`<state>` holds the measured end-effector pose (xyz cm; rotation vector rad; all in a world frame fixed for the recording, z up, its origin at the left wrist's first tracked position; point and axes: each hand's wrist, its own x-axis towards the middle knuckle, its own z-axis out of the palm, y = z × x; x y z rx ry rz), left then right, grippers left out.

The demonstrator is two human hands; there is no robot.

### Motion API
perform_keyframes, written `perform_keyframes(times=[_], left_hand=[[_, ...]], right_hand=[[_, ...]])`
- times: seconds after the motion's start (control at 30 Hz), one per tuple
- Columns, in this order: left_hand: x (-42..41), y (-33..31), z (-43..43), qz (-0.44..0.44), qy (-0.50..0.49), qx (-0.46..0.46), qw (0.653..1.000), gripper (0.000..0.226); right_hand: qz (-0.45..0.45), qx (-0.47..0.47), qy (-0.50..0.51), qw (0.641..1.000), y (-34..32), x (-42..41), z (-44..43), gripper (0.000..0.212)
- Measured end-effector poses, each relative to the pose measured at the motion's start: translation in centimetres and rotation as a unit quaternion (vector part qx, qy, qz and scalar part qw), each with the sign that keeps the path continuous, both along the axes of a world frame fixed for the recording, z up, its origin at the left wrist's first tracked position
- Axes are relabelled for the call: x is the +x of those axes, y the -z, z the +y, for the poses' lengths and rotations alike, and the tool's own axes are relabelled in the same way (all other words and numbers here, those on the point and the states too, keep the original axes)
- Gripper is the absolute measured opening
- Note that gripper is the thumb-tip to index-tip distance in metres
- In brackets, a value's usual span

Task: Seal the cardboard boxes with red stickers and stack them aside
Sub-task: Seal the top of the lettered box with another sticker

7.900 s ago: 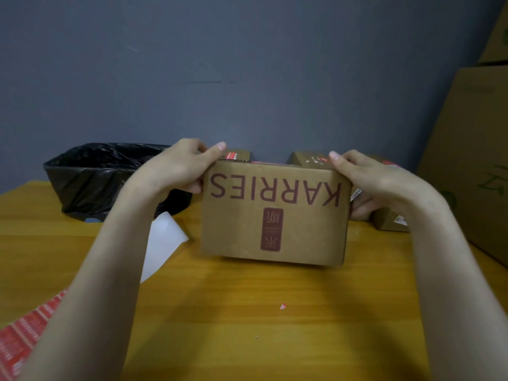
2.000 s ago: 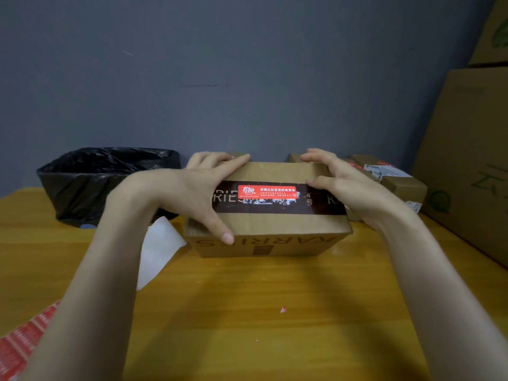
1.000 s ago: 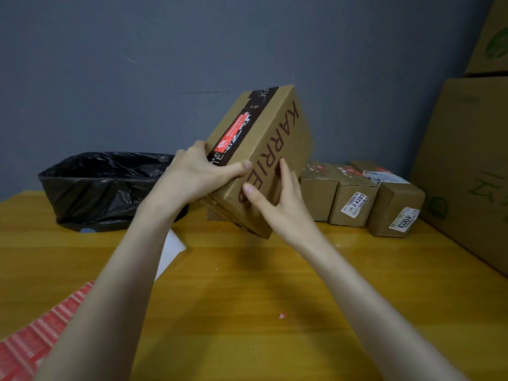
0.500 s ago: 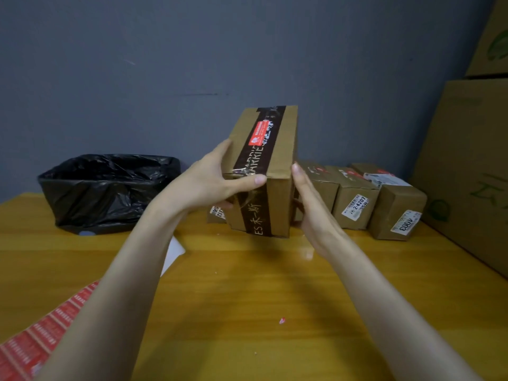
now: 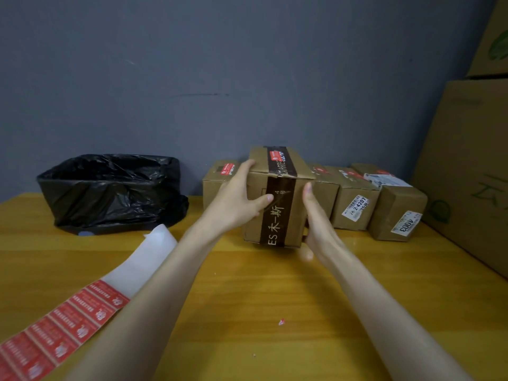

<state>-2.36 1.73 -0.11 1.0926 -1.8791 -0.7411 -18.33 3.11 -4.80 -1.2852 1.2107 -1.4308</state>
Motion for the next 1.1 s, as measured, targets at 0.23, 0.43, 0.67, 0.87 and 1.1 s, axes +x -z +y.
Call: perform_keyframes(times=[0.23,0.43,0.67,0.87,1.1], left_hand=[[-0.6,1.5,-0.8,-0.033,-0.002,-0.015,0.999,0.071],[0.0,1.8,-1.5,-0.012,-0.032,-0.018,0.999,0.074],[2.4,2.8,-3.5,-0.126,-0.185,-0.061,0.973,0.064],[2.0,3.7,-5.4,-0.113,-0.154,0.023,0.981,0.075],[1.6,4.3,-6.4,-0.108,-0.137,0.004,0.985,0.065]], right_hand=[[0.033,0.018,0.025,0.999,1.1,-0.5,-0.5,0.056],[0.225,-0.091,0.168,0.955,0.3,0.1,-0.3,0.079],[0.490,-0.165,0.219,0.828,-0.9,1.8,-0.4,0.103],[0.600,-0.150,0.226,0.752,-1.4,3.9,-1.6,0.105],[0.555,-0.121,0.260,0.781,-1.8,5.4,-4.0,0.077]])
